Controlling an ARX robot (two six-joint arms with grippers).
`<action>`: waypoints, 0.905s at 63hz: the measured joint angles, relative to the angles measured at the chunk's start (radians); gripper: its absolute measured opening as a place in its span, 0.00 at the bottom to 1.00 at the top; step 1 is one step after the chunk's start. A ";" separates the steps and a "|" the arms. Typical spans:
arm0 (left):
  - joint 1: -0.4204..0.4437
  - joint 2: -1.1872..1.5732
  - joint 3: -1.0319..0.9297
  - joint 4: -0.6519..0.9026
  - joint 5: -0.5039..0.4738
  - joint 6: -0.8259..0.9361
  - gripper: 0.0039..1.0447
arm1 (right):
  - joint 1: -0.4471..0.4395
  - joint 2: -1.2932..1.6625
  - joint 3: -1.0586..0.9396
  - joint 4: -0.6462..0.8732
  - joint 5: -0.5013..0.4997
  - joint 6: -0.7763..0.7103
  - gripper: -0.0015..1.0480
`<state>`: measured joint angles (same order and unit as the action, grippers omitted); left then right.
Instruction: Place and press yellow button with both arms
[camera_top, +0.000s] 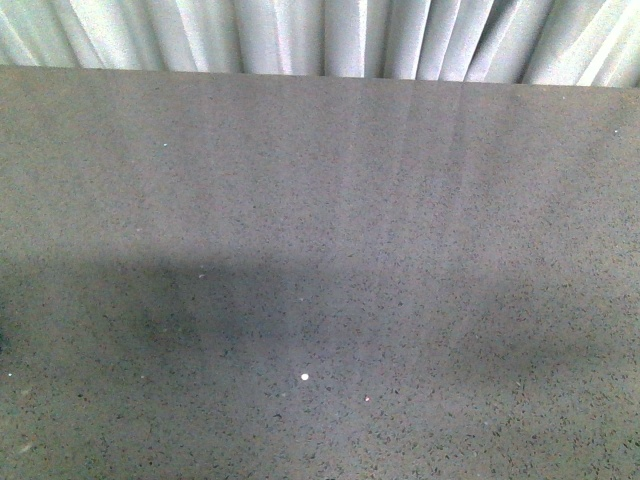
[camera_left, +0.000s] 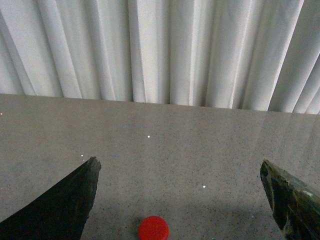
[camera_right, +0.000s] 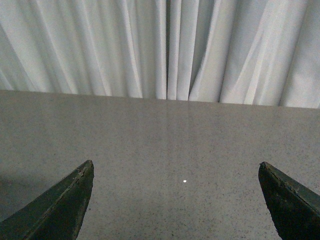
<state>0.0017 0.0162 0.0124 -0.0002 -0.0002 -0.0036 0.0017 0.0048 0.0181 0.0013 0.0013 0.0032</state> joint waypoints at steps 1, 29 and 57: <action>0.000 0.000 0.000 0.000 0.000 0.000 0.91 | 0.000 0.000 0.000 0.000 0.000 0.000 0.91; 0.000 0.000 0.000 0.000 0.000 0.000 0.91 | 0.000 0.000 0.000 0.000 0.000 0.000 0.91; 0.000 0.000 0.000 0.000 0.000 0.000 0.91 | 0.000 0.000 0.000 0.000 0.000 0.000 0.91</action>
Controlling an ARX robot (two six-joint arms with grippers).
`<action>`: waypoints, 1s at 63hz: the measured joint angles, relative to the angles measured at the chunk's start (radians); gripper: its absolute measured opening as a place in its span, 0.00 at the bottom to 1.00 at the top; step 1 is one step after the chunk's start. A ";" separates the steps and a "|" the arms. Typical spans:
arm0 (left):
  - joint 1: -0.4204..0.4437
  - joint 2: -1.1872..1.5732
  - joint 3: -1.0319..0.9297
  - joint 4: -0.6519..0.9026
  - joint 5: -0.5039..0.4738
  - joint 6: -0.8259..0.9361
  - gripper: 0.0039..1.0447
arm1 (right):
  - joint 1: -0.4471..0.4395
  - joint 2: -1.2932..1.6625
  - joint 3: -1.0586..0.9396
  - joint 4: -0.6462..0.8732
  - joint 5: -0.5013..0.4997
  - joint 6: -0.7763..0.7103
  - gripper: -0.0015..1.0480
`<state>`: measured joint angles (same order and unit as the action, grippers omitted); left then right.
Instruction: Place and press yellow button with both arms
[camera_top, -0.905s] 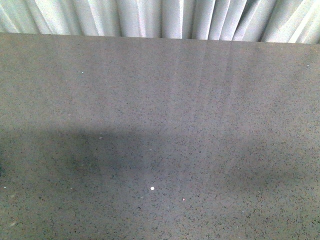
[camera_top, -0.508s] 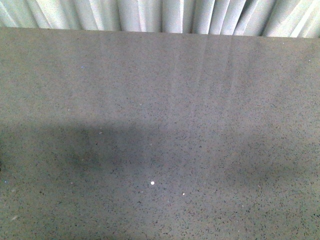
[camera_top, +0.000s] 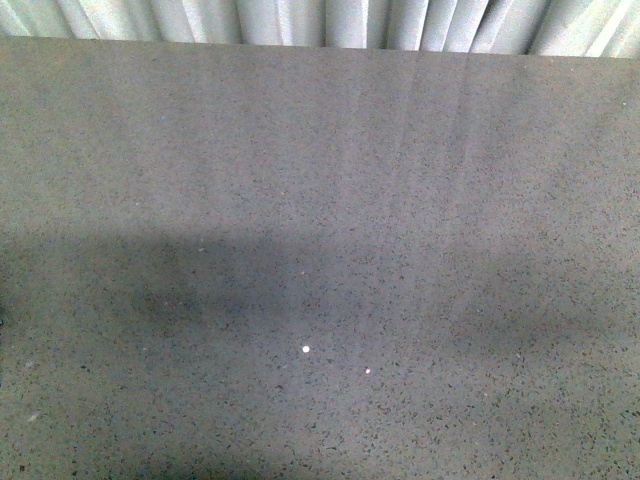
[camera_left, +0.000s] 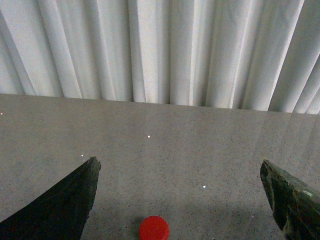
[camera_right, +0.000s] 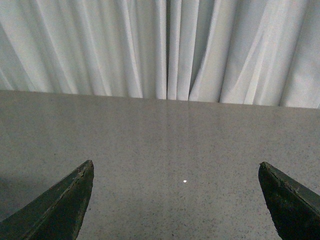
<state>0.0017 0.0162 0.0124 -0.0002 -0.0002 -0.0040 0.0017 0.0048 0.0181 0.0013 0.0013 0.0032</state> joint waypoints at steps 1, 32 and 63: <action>0.000 0.000 0.000 0.000 0.000 0.000 0.91 | 0.000 0.000 0.000 0.000 0.000 0.000 0.91; 0.545 0.783 0.238 -0.034 0.527 0.234 0.91 | 0.000 0.000 0.000 0.000 0.000 0.000 0.91; 0.602 1.257 0.272 0.320 0.473 0.276 0.91 | 0.000 0.000 0.000 0.000 0.000 0.000 0.91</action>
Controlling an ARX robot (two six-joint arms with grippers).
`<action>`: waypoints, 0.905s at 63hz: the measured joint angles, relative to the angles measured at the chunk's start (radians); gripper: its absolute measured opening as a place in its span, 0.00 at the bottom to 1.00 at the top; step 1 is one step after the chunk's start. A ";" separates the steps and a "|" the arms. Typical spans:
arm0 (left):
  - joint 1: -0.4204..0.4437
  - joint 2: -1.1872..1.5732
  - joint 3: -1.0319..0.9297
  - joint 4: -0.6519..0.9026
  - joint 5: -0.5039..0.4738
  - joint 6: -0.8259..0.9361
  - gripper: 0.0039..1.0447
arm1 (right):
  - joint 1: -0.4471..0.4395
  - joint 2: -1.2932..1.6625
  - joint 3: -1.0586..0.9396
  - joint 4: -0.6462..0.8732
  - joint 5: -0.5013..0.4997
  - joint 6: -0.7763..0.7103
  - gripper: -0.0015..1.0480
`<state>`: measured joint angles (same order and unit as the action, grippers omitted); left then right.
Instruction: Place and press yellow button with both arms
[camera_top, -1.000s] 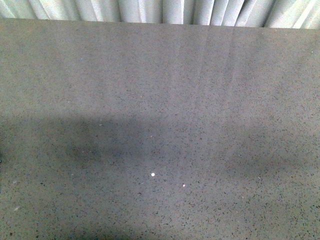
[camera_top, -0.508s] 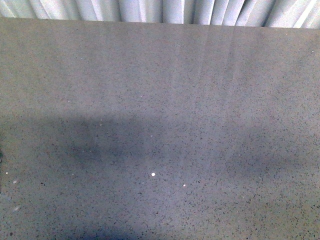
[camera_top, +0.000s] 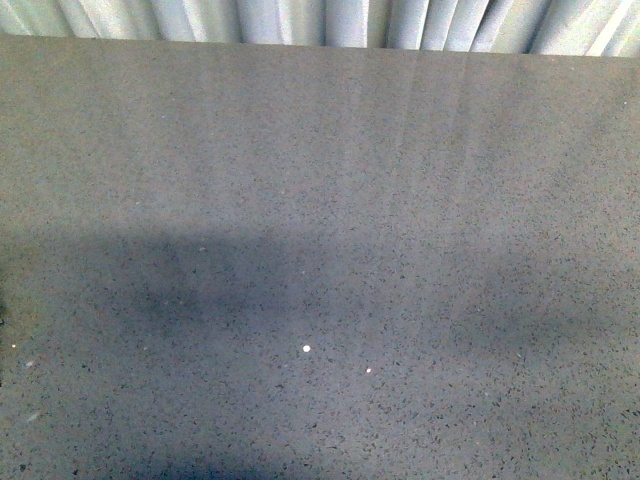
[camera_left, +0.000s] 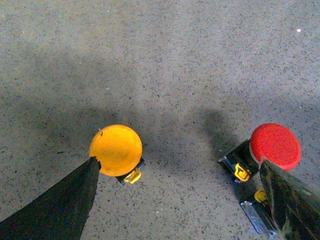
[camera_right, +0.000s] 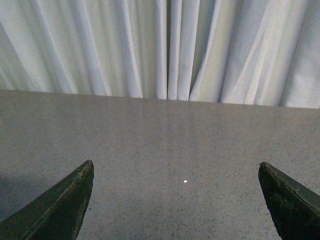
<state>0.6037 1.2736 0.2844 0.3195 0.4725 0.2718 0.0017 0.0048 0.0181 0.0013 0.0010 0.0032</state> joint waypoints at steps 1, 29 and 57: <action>-0.002 0.013 0.004 0.009 -0.004 0.000 0.91 | 0.000 0.000 0.000 0.000 0.000 0.000 0.91; -0.005 0.226 0.099 0.105 -0.058 -0.010 0.91 | 0.000 0.000 0.000 0.000 0.000 0.000 0.91; 0.018 0.301 0.109 0.135 -0.072 -0.006 0.91 | 0.000 0.000 0.000 0.000 0.000 0.000 0.91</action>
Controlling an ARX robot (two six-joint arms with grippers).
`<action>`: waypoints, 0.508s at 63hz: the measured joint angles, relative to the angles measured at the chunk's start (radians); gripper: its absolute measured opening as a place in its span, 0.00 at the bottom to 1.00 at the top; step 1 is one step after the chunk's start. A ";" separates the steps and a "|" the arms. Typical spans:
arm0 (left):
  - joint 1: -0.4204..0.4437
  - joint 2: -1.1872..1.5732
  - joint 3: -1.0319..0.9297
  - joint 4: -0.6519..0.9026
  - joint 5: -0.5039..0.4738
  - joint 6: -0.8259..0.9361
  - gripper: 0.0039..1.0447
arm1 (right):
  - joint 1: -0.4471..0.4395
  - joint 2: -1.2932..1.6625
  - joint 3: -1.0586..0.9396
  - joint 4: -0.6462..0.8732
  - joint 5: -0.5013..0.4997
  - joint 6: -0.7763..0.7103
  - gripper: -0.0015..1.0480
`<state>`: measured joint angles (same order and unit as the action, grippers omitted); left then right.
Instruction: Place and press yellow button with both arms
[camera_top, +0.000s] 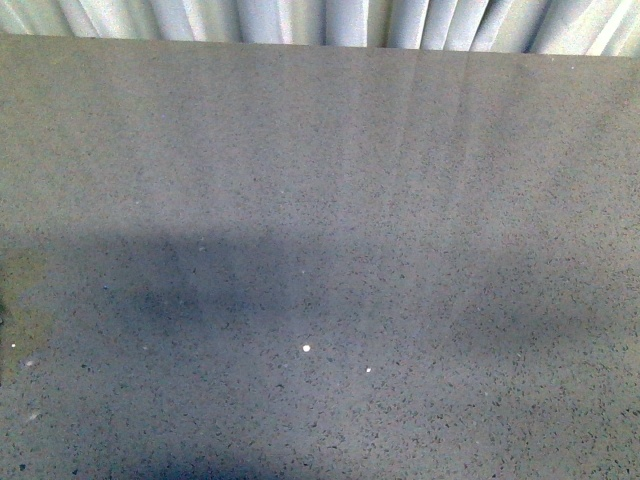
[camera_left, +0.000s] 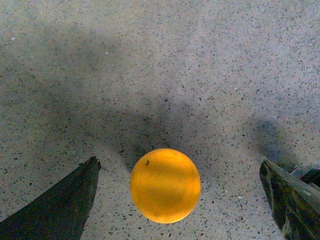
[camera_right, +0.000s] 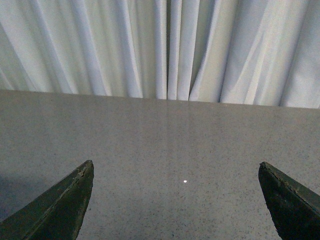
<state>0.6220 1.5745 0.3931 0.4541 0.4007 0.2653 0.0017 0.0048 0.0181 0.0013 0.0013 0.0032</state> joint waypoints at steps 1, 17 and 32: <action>0.000 0.004 0.000 0.002 -0.003 0.000 0.91 | 0.000 0.000 0.000 0.000 0.000 0.000 0.91; 0.000 0.053 0.018 0.018 -0.028 0.000 0.91 | 0.000 0.000 0.000 0.000 0.000 0.000 0.91; -0.005 0.058 0.024 0.018 -0.038 0.000 0.91 | 0.000 0.000 0.000 0.000 0.000 0.000 0.91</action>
<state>0.6174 1.6325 0.4168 0.4717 0.3626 0.2653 0.0017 0.0048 0.0181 0.0013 0.0010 0.0032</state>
